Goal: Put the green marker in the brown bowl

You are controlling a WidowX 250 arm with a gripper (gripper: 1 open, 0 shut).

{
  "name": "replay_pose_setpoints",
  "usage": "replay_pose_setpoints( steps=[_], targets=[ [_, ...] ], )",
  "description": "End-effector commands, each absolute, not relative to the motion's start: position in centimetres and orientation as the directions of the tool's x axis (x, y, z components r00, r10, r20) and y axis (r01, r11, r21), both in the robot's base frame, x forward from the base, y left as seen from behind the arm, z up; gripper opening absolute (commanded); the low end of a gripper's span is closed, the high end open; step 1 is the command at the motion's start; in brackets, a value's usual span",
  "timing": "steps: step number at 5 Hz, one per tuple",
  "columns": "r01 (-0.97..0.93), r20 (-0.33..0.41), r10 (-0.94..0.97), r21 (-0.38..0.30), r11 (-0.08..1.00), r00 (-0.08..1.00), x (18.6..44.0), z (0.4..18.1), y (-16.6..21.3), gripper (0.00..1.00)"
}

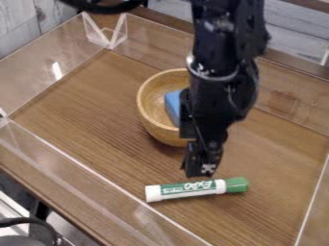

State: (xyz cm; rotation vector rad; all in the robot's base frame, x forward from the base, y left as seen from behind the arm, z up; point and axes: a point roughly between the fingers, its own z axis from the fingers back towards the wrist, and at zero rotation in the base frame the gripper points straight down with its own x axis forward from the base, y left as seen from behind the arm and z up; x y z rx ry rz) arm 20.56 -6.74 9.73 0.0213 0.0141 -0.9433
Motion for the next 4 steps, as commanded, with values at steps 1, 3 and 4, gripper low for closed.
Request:
replay_pose_setpoints(
  steps=[1,3,4],
  targets=[
    [0.848,0.009,-0.849,0.045,0.528,0.528,20.9,9.1,-7.3,1.00],
    [0.873,0.027,-0.874,0.048,0.486,0.485,21.0,6.6,-8.0,1.00],
    [0.873,0.033,-0.874,0.047,0.486,0.485,21.0,5.7,-8.1,1.00]
  ],
)
